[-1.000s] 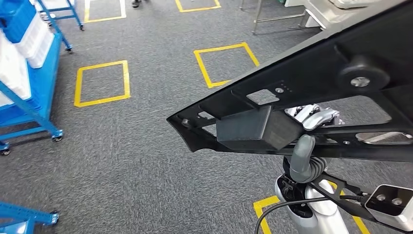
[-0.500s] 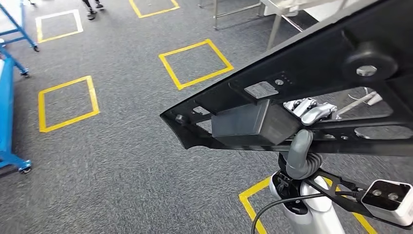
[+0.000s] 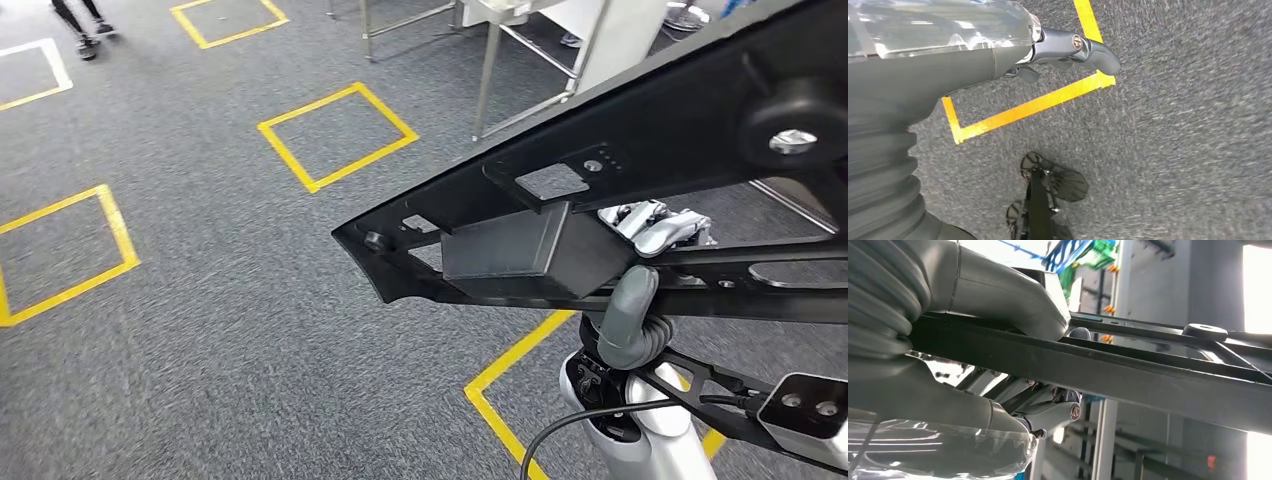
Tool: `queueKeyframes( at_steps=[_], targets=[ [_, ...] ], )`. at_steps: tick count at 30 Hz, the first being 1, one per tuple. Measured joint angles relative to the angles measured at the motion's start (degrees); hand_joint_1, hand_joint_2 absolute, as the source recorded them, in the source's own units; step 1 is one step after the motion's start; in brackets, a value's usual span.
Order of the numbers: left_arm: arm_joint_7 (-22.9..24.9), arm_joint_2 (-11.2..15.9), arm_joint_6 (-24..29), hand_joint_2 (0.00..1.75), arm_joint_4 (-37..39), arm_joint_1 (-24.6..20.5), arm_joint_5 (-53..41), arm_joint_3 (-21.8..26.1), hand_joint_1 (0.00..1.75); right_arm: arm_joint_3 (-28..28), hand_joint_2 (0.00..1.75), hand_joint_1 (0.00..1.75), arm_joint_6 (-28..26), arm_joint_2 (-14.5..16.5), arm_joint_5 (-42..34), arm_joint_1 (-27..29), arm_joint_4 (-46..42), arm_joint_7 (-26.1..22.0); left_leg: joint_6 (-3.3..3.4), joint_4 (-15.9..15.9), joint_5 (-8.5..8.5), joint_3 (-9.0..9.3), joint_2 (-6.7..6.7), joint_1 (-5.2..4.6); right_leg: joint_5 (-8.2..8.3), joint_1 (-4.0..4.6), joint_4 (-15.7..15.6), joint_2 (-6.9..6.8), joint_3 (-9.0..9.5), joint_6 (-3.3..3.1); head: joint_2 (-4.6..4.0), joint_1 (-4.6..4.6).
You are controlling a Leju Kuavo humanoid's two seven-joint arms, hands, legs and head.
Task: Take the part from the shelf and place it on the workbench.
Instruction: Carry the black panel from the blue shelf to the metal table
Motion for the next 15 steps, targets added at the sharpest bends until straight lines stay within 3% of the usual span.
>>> queueKeyframes(
  at_steps=[1,2,3,5,7,8,10,12,14,15],
  targets=[
    [0.2,-0.1,0.1,1.75,0.0,0.1,0.0,0.0,0.0,0.0,1.75,1.75,0.0,-0.3,-0.3,0.0,0.2,0.0,0.01,0.1,-0.1,0.01,0.87,-0.03,-0.49,-0.18,2.4,-0.32,-1.19,0.22,0.0,0.01],
    [0.3,-0.2,0.1,1.75,0.0,0.1,-0.1,0.0,0.0,0.0,1.75,1.75,0.0,-0.6,-0.5,0.0,0.5,0.0,-0.04,0.1,-0.22,0.05,1.65,-0.04,0.11,-0.34,2.5,-0.56,-1.25,0.39,0.0,0.02],
    [0.4,-0.3,0.1,1.75,0.0,0.1,-0.2,0.0,0.0,0.0,1.75,1.75,0.0,-1.0,-0.8,0.0,0.7,0.0,-0.15,0.2,-0.38,0.14,2.34,-0.03,1.7,-0.47,0.1,-0.96,0.02,0.5,0.0,0.03],
    [0.7,-0.5,-0.1,1.75,0.0,0.1,-0.5,0.0,0.0,0.0,1.75,1.75,-0.2,-1.7,-1.5,0.0,1.0,0.0,-0.53,0.4,-0.82,0.47,3.48,-0.15,5.18,-0.33,-8.2,-3.19,4.54,0.32,0.0,0.03],
    [0.8,-0.7,-0.2,1.75,0.0,0.1,-0.7,0.0,0.0,0.0,1.75,1.75,-0.4,-2.5,-2.4,0.0,1.2,0.0,-1.13,0.6,-1.24,0.79,4.45,-0.4,6.49,0.08,-13.2,-4.93,7.08,-0.2,0.0,-0.01],
    [0.8,-0.7,-0.3,1.75,0.0,0.1,-0.7,0.0,0.0,0.0,1.75,1.75,-0.5,-2.9,-3.1,0.1,1.3,0.0,-1.46,0.6,-1.37,0.92,4.94,-0.51,6.31,0.32,-13.6,-4.98,7.14,-0.49,0.0,-0.04],
    [0.8,-0.9,-0.3,1.75,0.1,0.0,-0.8,0.0,0.0,-0.2,1.75,1.75,0.2,-3.8,-4.5,0.5,1.4,0.0,-2.15,0.6,-1.7,1.28,5.76,-0.4,6.5,0.24,-13.8,-3.59,7.09,-1.05,0.0,-0.04],
    [0.7,-1.0,-0.5,1.75,0.1,-0.1,-0.9,0.0,0.0,-0.4,1.75,1.75,2.2,-4.3,-6.0,0.6,1.5,0.1,-2.67,2.8,-3.48,0.68,4.0,-0.16,6.75,-0.09,-14.2,-2.29,7.37,-1.76,0.0,-0.2],
    [0.7,-1.2,-0.8,1.75,0.1,0.0,-1.0,0.0,0.0,-0.5,1.75,1.75,4.5,-4.3,-7.1,0.5,1.7,0.6,-2.92,9.6,-7.1,-2.38,0.99,0.04,6.86,-0.22,-14.4,-0.97,7.51,-2.25,0.0,-0.52],
    [0.7,-1.3,-0.9,1.75,0.2,0.0,-1.1,0.0,0.0,-0.5,1.75,1.75,5.4,-4.3,-7.4,0.4,1.9,1.1,-3.0,13.7,-8.69,-4.43,0.23,0.08,6.87,-0.15,-14.4,-0.23,7.49,-2.36,0.0,-0.64]
  ],
)
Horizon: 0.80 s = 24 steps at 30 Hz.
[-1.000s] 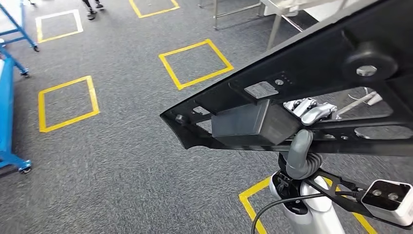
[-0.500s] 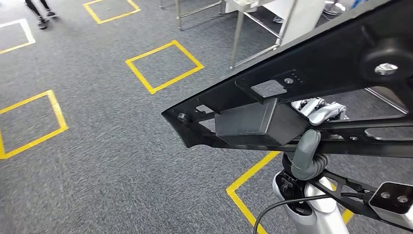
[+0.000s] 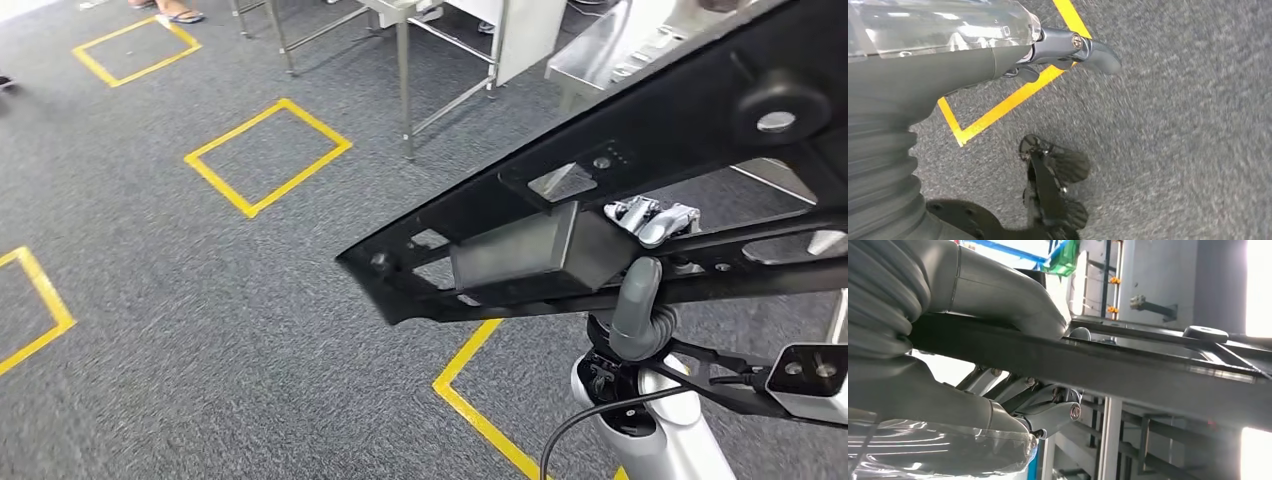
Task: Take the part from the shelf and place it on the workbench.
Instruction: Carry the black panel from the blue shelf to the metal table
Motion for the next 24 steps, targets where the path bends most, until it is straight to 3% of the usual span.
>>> queueKeyframes(
  at_steps=[1,2,3,4,6,8,10,12,14,16,17,18,19,21,23,24],
  targets=[
    [0.0,0.0,-0.1,1.75,0.0,0.1,0.0,0.0,0.0,0.0,1.75,1.75,0.8,0.1,-0.3,-0.2,0.2,0.6,-0.04,2.9,-0.65,-1.6,-0.33,0.0,0.0,0.09,0.0,0.83,0.01,-0.03,0.0,-0.05],
    [0.0,-0.1,-0.2,1.75,0.0,0.1,0.0,0.0,0.0,0.1,1.75,1.75,1.4,0.3,-0.5,-0.5,0.4,1.3,0.0,3.7,-0.15,-2.33,-0.47,0.0,0.0,0.17,0.1,1.68,0.04,-0.04,0.0,-0.06],
    [0.1,-0.1,-0.3,1.75,0.1,0.0,-0.1,0.0,0.0,0.1,1.75,1.75,1.8,0.5,-0.8,-0.9,0.6,1.8,0.13,2.2,1.53,-1.96,-0.63,0.0,-0.01,0.22,0.2,2.54,0.09,-0.01,0.0,-0.07],
    [0.1,-0.1,-0.4,1.75,0.1,0.0,-0.1,0.0,0.0,0.2,1.75,1.75,2.0,0.8,-1.0,-1.4,0.8,2.2,0.36,-1.3,3.94,-0.62,-1.1,0.01,-0.04,0.24,0.3,3.36,0.14,0.03,0.0,-0.06],
    [0.1,-0.2,-0.6,1.75,0.1,-0.1,-0.1,0.0,0.0,0.2,1.75,1.75,2.3,1.2,-1.5,-2.5,1.0,2.7,0.92,-9.0,7.43,2.5,-3.76,0.11,-0.09,0.22,0.5,4.73,0.01,0.31,0.0,-0.02],
    [0.3,-0.2,-0.6,1.75,0.1,-0.2,-0.1,0.0,0.0,0.2,1.75,1.75,2.6,1.4,-1.8,-3.2,1.1,3.0,1.35,-12.2,8.03,3.85,-5.56,0.06,0.04,0.03,0.7,5.9,-0.41,1.01,0.0,-0.02],
    [0.4,-0.4,-0.6,1.75,0.2,-0.2,-0.1,0.0,0.0,0.1,1.75,1.75,2.8,1.5,-2.0,-3.3,1.1,3.1,1.83,-12.7,8.18,4.06,-4.62,-0.01,0.26,-0.17,0.5,6.91,-0.74,1.87,0.0,-0.07],
    [0.5,-0.7,-0.6,1.75,0.2,-0.3,-0.1,0.0,0.0,0.0,1.75,1.75,2.9,1.5,-2.1,-3.6,1.1,3.2,2.56,-13.3,8.55,4.32,-3.21,0.14,-0.77,-0.04,2.0,4.87,-1.52,2.49,0.0,0.12],
    [0.8,-0.8,-0.5,1.75,0.3,-0.2,-0.1,0.0,0.0,-0.1,1.75,1.75,3.3,1.5,-2.1,-3.8,1.1,3.3,3.06,-13.6,8.67,4.47,-1.6,0.09,-4.18,0.04,8.2,1.22,-4.48,2.97,0.0,0.4],
    [1.3,-0.8,-0.5,1.75,0.3,0.0,-0.1,0.0,0.0,-0.1,1.75,1.75,3.8,1.5,-2.1,-3.9,1.1,3.8,3.18,-13.5,8.54,4.44,0.06,-0.01,-7.16,-0.2,15.8,-0.07,-8.18,3.43,0.0,0.49],
    [1.4,-0.8,-0.5,1.75,0.3,0.0,-0.1,0.0,0.0,-0.1,1.75,1.75,3.9,1.6,-2.0,-3.9,1.1,4.2,3.15,-13.5,8.44,4.47,0.84,-0.02,-7.2,-0.33,17.3,-0.24,-8.91,3.6,0.0,0.49],
    [1.4,-0.8,-0.5,1.75,0.3,0.0,-0.1,0.0,0.0,-0.1,1.75,1.75,3.9,1.7,-1.9,-3.9,1.2,4.5,3.07,-13.4,8.3,4.53,1.57,-0.02,-6.18,-0.43,16.4,-0.46,-8.43,3.7,0.0,0.5],
    [1.4,-0.9,-0.5,1.75,0.3,-0.1,-0.1,0.0,0.0,-0.1,1.75,1.75,4.0,1.8,-1.9,-4.1,1.2,4.8,2.95,-13.4,8.14,4.65,2.25,-0.01,-4.3,-0.5,13.1,-0.95,-6.7,3.7,0.0,0.5],
    [1.1,-1.0,-0.6,1.75,0.3,-0.2,0.0,0.0,0.0,-0.1,1.75,1.75,3.9,2.1,-1.7,-4.6,1.2,5.4,2.46,-13.2,7.7,4.97,3.39,-0.22,-1.04,-0.24,4.7,-3.5,-2.29,3.24,0.0,0.49],
    [0.8,-1.0,-0.7,1.75,0.3,-0.3,0.1,0.0,0.0,0.0,1.75,1.75,3.8,2.5,-1.4,-5.2,1.2,5.8,1.81,-13.0,7.3,5.25,4.36,-0.54,-0.18,0.25,0.9,-4.92,-0.41,2.43,0.0,0.41],
    [0.7,-1.0,-0.7,1.75,0.3,-0.3,0.1,0.0,0.0,0.0,1.75,1.75,3.7,2.6,-1.3,-5.4,1.2,6.0,1.49,-13.0,7.17,5.37,4.9,-0.63,-0.27,0.47,0.8,-4.45,-0.51,2.02,0.0,0.36]
  ],
)
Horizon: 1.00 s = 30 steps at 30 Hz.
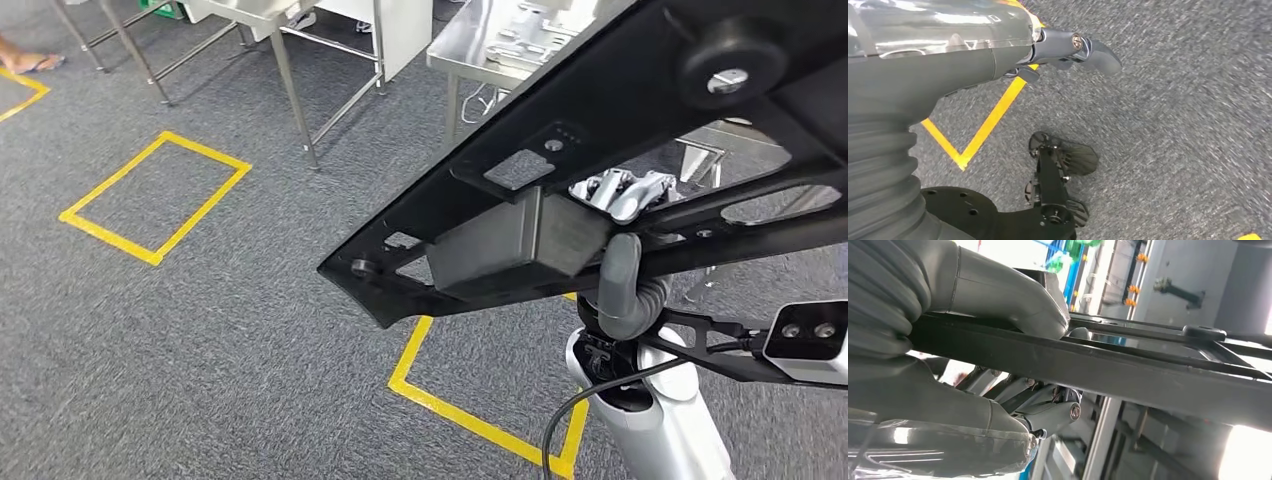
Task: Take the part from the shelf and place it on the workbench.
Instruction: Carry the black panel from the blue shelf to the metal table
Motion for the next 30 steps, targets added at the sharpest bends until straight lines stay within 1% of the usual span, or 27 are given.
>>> queueKeyframes(
  at_steps=[1,2,3,4,5,6,7,8,9,10,11,12,13,14,15,16,17,19,21,22,23,24,25,26,28,29,30],
  targets=[
    [-0.1,0.0,0.0,1.75,0.0,-0.1,0.0,0.0,0.0,0.0,1.75,1.75,0.0,0.1,0.1,-0.1,0.0,0.1,-0.32,0.0,-0.13,0.16,0.53,0.02,0.07,-0.04,-0.1,0.76,-0.04,-0.36,0.0,-0.02],
    [-0.1,0.1,0.0,1.75,0.0,-0.1,0.0,0.0,0.0,0.0,1.75,1.75,-0.1,0.2,0.2,-0.2,0.0,0.2,-0.63,0.2,-0.51,0.21,0.27,0.13,0.16,-0.14,-0.2,1.38,-0.01,-0.72,0.0,-0.04],
    [-0.2,0.1,0.0,1.75,0.0,-0.2,0.1,0.0,0.0,0.1,1.75,1.75,-0.2,0.3,0.3,-0.4,0.0,0.2,-0.9,1.2,-1.35,-0.1,-0.66,0.27,0.27,-0.29,-0.4,2.0,0.04,-1.13,0.0,-0.08],
    [-0.2,0.1,0.1,1.75,0.0,-0.2,0.1,0.0,0.0,0.1,1.75,1.75,-0.3,0.6,0.4,-0.6,0.1,0.2,-1.11,3.4,-2.78,-0.97,-2.03,0.4,0.4,-0.47,-0.5,2.6,0.13,-1.51,0.0,-0.21],
    [-0.3,0.2,0.2,1.75,0.0,-0.1,0.2,0.0,0.0,0.2,1.75,1.75,-0.6,0.8,0.5,-0.7,0.1,0.2,-1.25,6.9,-4.66,-2.5,-3.67,0.51,0.43,-0.52,-0.5,3.21,0.13,-1.76,0.0,-0.35],
    [-0.2,0.2,0.3,1.75,0.0,0.0,0.2,0.0,0.0,0.3,1.75,1.75,-0.8,1.0,0.6,-0.7,0.3,0.2,-1.34,11.0,-6.57,-4.46,-4.65,0.54,0.43,-0.49,-0.5,3.91,0.11,-1.94,0.0,-0.48],
    [-0.1,0.3,0.5,1.75,0.0,0.1,0.2,0.1,0.0,0.4,1.75,1.75,-1.1,1.2,0.7,-0.7,0.4,0.2,-1.41,14.7,-7.87,-6.36,-5.12,0.54,0.43,-0.43,-0.5,4.68,0.1,-2.0,0.0,-0.57],
    [0.1,0.5,0.6,1.75,0.0,0.2,0.2,0.1,0.0,0.5,1.75,1.75,-1.4,1.3,0.9,-0.6,0.5,0.2,-1.41,16.8,-8.09,-7.61,-5.31,0.54,0.43,-0.36,-0.5,5.54,0.12,-2.03,0.0,-0.59],
    [0.3,0.7,0.7,1.75,0.0,0.2,0.2,0.1,0.0,0.6,1.75,1.75,-1.6,1.4,1.0,-0.5,0.7,0.2,-1.33,16.6,-7.08,-7.84,-5.41,0.54,0.42,-0.31,-0.4,6.37,0.16,-2.02,0.0,-0.59],
    [0.5,0.9,0.7,1.75,0.0,0.2,0.2,0.1,0.0,0.6,1.75,1.75,-1.9,1.5,1.0,-0.4,0.8,0.1,-1.17,14.1,-5.07,-6.99,-5.63,0.55,0.4,-0.29,-0.4,7.2,0.23,-1.99,0.0,-0.59],
    [0.6,1.0,0.6,1.75,0.0,0.2,0.2,0.1,0.0,0.7,1.75,1.75,-2.0,1.5,1.1,-0.3,0.9,0.1,-0.95,10.0,-2.58,-5.34,-6.36,0.58,0.36,-0.29,-0.3,8.0,0.29,-1.92,0.0,-0.59],
    [0.7,1.2,0.5,1.75,0.0,0.2,0.1,0.1,0.0,0.7,1.75,1.75,-2.1,1.6,1.1,-0.3,0.9,0.0,-0.67,6.1,-0.82,-3.67,-7.61,0.63,0.32,-0.24,-0.2,8.7,0.27,-1.76,0.0,-0.57],
    [0.7,1.3,0.4,1.75,0.0,0.2,0.0,0.1,0.0,0.8,1.75,1.75,-2.2,1.6,1.2,-0.2,1.0,-0.1,-0.44,3.0,0.28,-2.39,-8.65,0.68,0.33,-0.24,-0.1,9.38,0.14,-1.51,0.0,-0.57],
    [0.8,1.3,0.3,1.75,0.0,0.2,-0.2,0.1,0.0,0.9,1.75,1.75,-2.2,1.6,1.2,-0.2,1.1,-0.3,-0.2,1.3,0.65,-1.68,-9.42,0.66,0.39,-0.31,0.0,10.03,-0.06,-1.17,0.0,-0.56],
    [0.9,1.4,0.2,1.75,0.0,0.2,-0.4,0.1,0.0,1.0,1.75,1.75,-2.3,1.7,1.2,-0.1,1.2,-0.4,0.02,1.0,0.47,-1.5,-9.57,0.58,0.52,-0.4,0.0,10.6,-0.27,-0.77,0.0,-0.56],
    [1.0,1.4,0.0,1.75,0.0,0.1,-0.6,0.1,0.0,1.1,1.75,1.75,-2.5,1.7,1.3,0.1,1.4,-0.5,0.27,0.8,0.59,-1.43,-9.04,0.53,0.68,-0.49,-0.1,11.21,-0.43,-0.35,0.0,-0.57],
    [1.2,1.3,-0.1,1.75,0.0,0.0,-0.8,0.0,0.0,1.1,1.75,1.75,-2.6,1.7,1.3,0.2,1.4,-0.7,0.61,0.5,0.78,-1.3,-8.41,0.56,0.65,-0.55,0.0,11.21,-0.53,0.01,0.0,-0.57],
    [1.4,1.2,-0.4,1.75,0.0,-0.1,-1.2,0.0,0.0,1.2,1.75,1.75,-2.9,1.7,1.4,0.2,1.5,-1.0,1.4,-0.1,1.14,-1.03,-7.04,0.75,-0.96,-0.36,2.4,8.58,-1.73,0.64,0.0,-0.25],
    [1.4,1.2,-0.7,1.75,0.0,0.0,-1.4,-0.1,0.0,1.3,1.75,1.75,-3.1,1.7,1.6,0.3,1.7,-1.2,1.84,-0.3,1.2,-0.94,-5.59,0.68,-4.56,-0.38,9.4,5.13,-5.12,1.11,0.0,0.13],
    [1.4,1.2,-0.9,1.75,0.0,0.1,-1.5,-0.1,0.0,1.4,1.75,1.75,-3.2,1.7,1.8,0.4,1.8,-1.2,1.87,-0.3,1.15,-0.96,-4.84,0.6,-6.07,-0.5,13.2,4.48,-7.02,1.3,0.0,0.2],
    [1.3,1.2,-1.2,1.75,0.0,0.1,-1.5,-0.1,0.0,1.4,1.75,1.75,-3.3,1.7,2.0,0.5,2.0,-1.3,1.87,-0.3,1.09,-0.95,-4.08,0.56,-6.73,-0.62,15.8,4.2,-8.3,1.43,0.0,0.2],
    [1.3,1.1,-1.4,1.75,0.0,0.1,-1.5,-0.1,0.0,1.5,1.75,1.75,-3.4,1.7,2.1,0.7,2.1,-1.3,1.82,-0.2,1.01,-0.92,-3.34,0.55,-6.27,-0.7,16.2,4.01,-8.47,1.5,0.0,0.2],
    [1.3,1.1,-1.7,1.75,0.0,0.1,-1.5,-0.1,0.0,1.5,1.75,1.75,-3.6,1.7,2.2,0.7,2.2,-1.3,1.73,-0.2,0.89,-0.84,-2.63,0.54,-4.81,-0.74,14.1,3.72,-7.38,1.49,0.0,0.21],
    [1.2,1.1,-2.0,1.75,0.0,0.0,-1.5,-0.1,0.0,1.6,1.75,1.75,-3.8,1.7,2.3,0.7,2.3,-1.4,1.59,-0.1,0.74,-0.7,-1.97,0.54,-2.78,-0.7,10.1,3.06,-5.22,1.37,0.0,0.21],
    [1.2,1.1,-2.5,1.75,0.0,-0.1,-1.6,-0.3,0.0,1.7,1.75,1.75,-4.1,1.7,2.5,0.5,2.3,-1.6,1.11,0.0,0.33,-0.41,-0.85,0.3,-0.14,-0.27,2.3,0.93,-1.14,0.72,0.0,0.2],
    [1.2,1.1,-2.7,1.75,0.0,-0.1,-1.6,-0.4,0.0,1.8,1.75,1.75,-4.3,1.7,2.6,0.5,2.4,-1.7,0.81,0.1,0.15,-0.27,-0.36,0.15,0.3,-0.04,0.3,0.33,-0.16,0.33,0.0,0.19],
    [1.2,1.1,-3.0,1.75,0.0,-0.2,-1.7,-0.4,0.0,1.9,1.75,1.75,-4.7,1.7,2.8,0.4,2.4,-1.7,0.49,0.1,0.01,-0.14,0.15,0.02,0.2,0.19,-0.2,0.3,-0.01,-0.06,0.0,0.16]
  ],
)
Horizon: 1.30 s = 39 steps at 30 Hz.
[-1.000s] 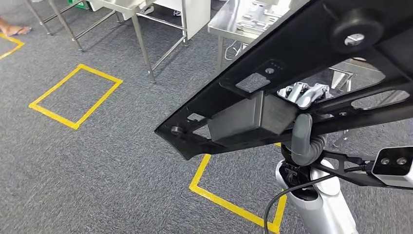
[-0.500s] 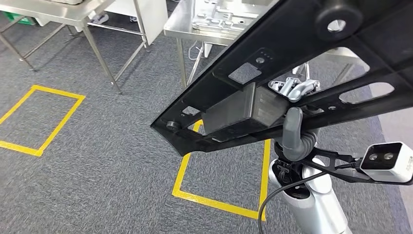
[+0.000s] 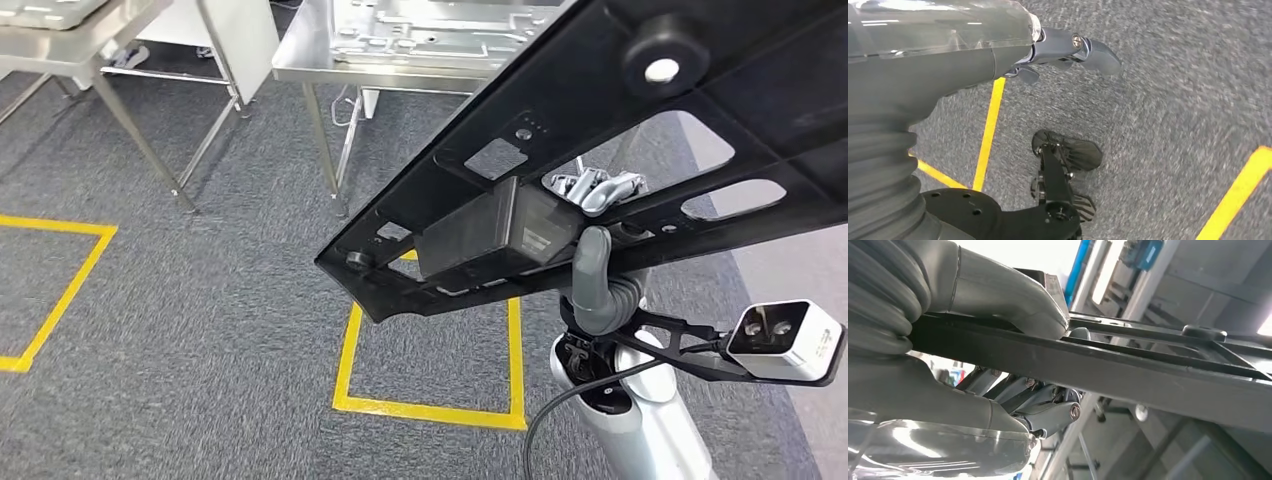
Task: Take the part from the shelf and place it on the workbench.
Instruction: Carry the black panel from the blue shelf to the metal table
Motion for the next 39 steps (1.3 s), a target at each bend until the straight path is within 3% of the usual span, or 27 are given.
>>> queueKeyframes(
  at_steps=[2,4,6,8,9,10,12,14,17,19,20,22,23,24,25,27,29,31,34,36,38,39],
  targets=[
    [-0.1,0.0,-0.5,1.75,0.0,-0.1,-0.1,-0.1,0.0,0.2,1.75,1.75,-1.0,0.0,0.7,-0.1,0.1,0.1,-0.65,0.0,-0.31,0.25,0.79,0.03,0.21,-0.07,-0.1,1.35,-0.11,-0.66,0.0,-0.02],
    [-0.4,0.1,-1.2,1.75,0.0,-0.3,-0.2,-0.2,0.0,0.4,1.75,1.75,-1.8,0.0,1.4,-0.4,0.3,0.5,-1.23,1.8,-1.83,-0.34,-1.15,0.25,0.41,-0.41,-0.5,2.29,0.04,-1.39,0.0,-0.08],
    [-0.7,0.1,-1.6,1.75,0.0,-0.3,-0.2,-0.4,0.0,0.7,1.75,1.75,-2.3,0.0,1.6,-0.8,0.7,0.9,-1.55,8.5,-5.29,-3.38,-4.32,0.4,0.41,-0.53,-0.6,3.04,0.14,-1.96,0.0,-0.28],
    [-0.9,0.1,-1.8,1.75,0.0,0.0,-0.3,-0.4,0.0,1.0,1.75,1.75,-2.4,-0.1,1.2,-1.0,1.3,1.5,-1.62,15.8,-7.74,-7.29,-5.36,0.41,0.3,-0.35,-0.6,3.96,0.2,-2.19,0.0,-0.41],
    [-0.9,0.1,-1.8,1.75,0.0,0.1,-0.3,-0.4,0.0,1.0,1.75,1.75,-2.4,-0.2,0.9,-1.0,1.6,1.7,-1.56,17.0,-7.4,-8.22,-5.43,0.4,0.25,-0.26,-0.6,4.37,0.28,-2.2,0.0,-0.42],
    [-0.9,0.2,-1.8,1.75,0.0,0.2,-0.3,-0.4,0.0,1.0,1.75,1.75,-2.3,-0.2,0.6,-1.1,1.9,1.9,-1.44,15.9,-5.94,-8.07,-5.44,0.4,0.18,-0.21,-0.6,4.74,0.41,-2.15,0.0,-0.41],
    [-1.0,0.2,-1.8,1.75,0.0,0.2,-0.3,-0.4,0.0,1.0,1.75,1.75,-2.3,-0.3,0.1,-1.3,2.2,1.9,-0.97,8.6,-1.37,-5.22,-5.63,0.39,-0.08,-0.2,-0.4,5.3,0.78,-1.91,0.0,-0.41],
    [-1.0,0.3,-1.8,1.75,0.0,0.1,-0.3,-0.5,0.0,1.0,1.75,1.75,-2.3,-0.4,0.0,-1.6,2.4,1.9,-0.41,2.2,1.05,-2.53,-6.04,0.22,-0.35,-0.06,-0.2,5.68,0.79,-1.44,0.0,-0.38],
    [-1.1,0.4,-1.8,1.75,0.0,0.1,-0.3,-0.5,0.0,1.0,1.75,1.75,-2.3,-0.4,0.0,-1.7,2.5,2.0,0.38,0.7,0.99,-1.89,-6.21,0.1,-0.44,-0.05,-0.1,5.93,0.48,-0.5,0.01,-0.35],
    [-1.1,0.3,-1.9,1.75,0.0,0.1,-0.3,-0.5,0.0,1.0,1.75,1.75,-2.2,-0.4,0.1,-1.8,2.6,2.0,0.98,0.2,1.13,-1.54,-6.04,0.33,-1.42,-0.07,1.3,5.4,-0.02,0.14,0.01,-0.22],
    [-1.1,0.2,-1.9,1.75,0.0,0.0,-0.3,-0.5,0.0,1.0,1.75,1.75,-2.2,-0.4,0.1,-1.8,2.6,2.0,1.26,0.0,1.15,-1.33,-5.93,0.45,-2.68,-0.13,3.7,4.96,-1.15,0.49,0.01,-0.11],
    [-1.2,0.2,-1.9,1.75,0.0,0.1,-0.3,-0.5,0.0,1.0,1.75,1.75,-1.9,-0.5,0.3,-1.6,2.6,2.0,1.62,0.0,0.91,-1.12,-5.71,0.42,-5.91,-0.41,11.4,4.24,-5.16,1.02,0.01,0.13],
    [-1.2,0.2,-1.9,1.75,0.0,0.1,-0.3,-0.5,0.0,1.0,1.75,1.75,-1.8,-0.5,0.3,-1.5,2.6,2.0,1.65,0.0,0.76,-1.01,-5.62,0.41,-6.9,-0.57,14.9,4.12,-7.22,1.21,0.0,0.13],
    [-1.2,0.2,-1.9,1.75,0.0,0.1,-0.3,-0.5,0.0,1.0,1.75,1.75,-1.7,-0.5,0.4,-1.3,2.6,2.0,1.64,0.0,0.57,-0.83,-5.54,0.4,-6.83,-0.7,16.6,4.05,-8.42,1.32,0.0,0.13],
    [-1.2,0.2,-1.9,1.75,0.0,0.1,-0.3,-0.5,0.0,1.0,1.75,1.75,-1.6,-0.6,0.4,-1.2,2.6,2.0,1.54,0.0,0.32,-0.54,-5.49,0.41,-5.55,-0.82,15.9,3.96,-8.39,1.38,0.0,0.13],
    [-1.2,0.2,-2.0,1.75,0.0,0.2,-0.3,-0.6,0.0,1.0,1.75,1.75,-1.5,-0.6,0.4,-1.2,2.6,2.0,1.19,0.0,-0.34,0.29,-5.46,0.43,-1.08,-0.94,8.7,3.5,-5.26,1.25,0.0,0.14],
    [-1.2,0.1,-2.0,1.75,0.0,0.1,-0.3,-0.6,0.0,0.9,1.75,1.75,-1.4,-0.6,0.5,-1.2,2.5,2.0,0.58,0.1,-1.0,0.81,-5.43,0.25,1.16,-0.64,2.0,2.9,-2.11,0.78,0.01,0.12],
    [-1.2,0.1,-2.1,1.75,0.0,0.1,-0.4,-0.6,0.0,0.9,1.75,1.75,-1.3,-0.7,0.6,-1.1,2.5,1.9,-0.08,0.0,-1.44,1.01,-5.27,0.1,0.69,-0.26,0.6,2.83,-1.4,0.06,0.01,0.03],
    [-1.4,0.1,-2.1,1.75,0.0,0.0,-0.4,-0.6,0.0,0.7,1.75,1.75,-1.3,-0.7,0.8,-0.9,2.3,2.0,-1.0,0.6,-2.52,1.47,-5.09,0.24,0.1,-0.43,-0.1,3.3,-0.4,-1.23,0.01,-0.11],
    [-1.5,0.1,-2.2,1.75,0.0,0.0,-0.5,-0.7,0.0,0.7,1.75,1.75,-1.2,-0.6,1.1,-0.9,2.2,2.0,-1.32,6.1,-4.79,-1.07,-5.32,0.33,-0.42,-0.53,-0.5,3.39,0.72,-1.96,0.0,-0.39],
    [-1.5,0.1,-2.3,1.75,0.0,0.1,-0.5,-0.7,0.0,0.7,1.75,1.75,-1.1,-0.6,1.4,-0.7,2.2,2.0,-1.45,14.5,-7.25,-6.32,-5.4,0.32,-1.21,-0.33,-0.5,3.6,1.63,-2.33,0.0,-0.57],
    [-1.5,0.1,-2.3,1.75,0.0,0.2,-0.6,-0.7,0.0,0.7,1.75,1.75,-1.1,-0.6,1.6,-0.6,2.2,2.1,-1.43,17.1,-7.18,-8.48,-5.41,0.31,-1.69,-0.2,-0.5,3.78,2.2,-2.39,0.0,-0.58]
  ],
)
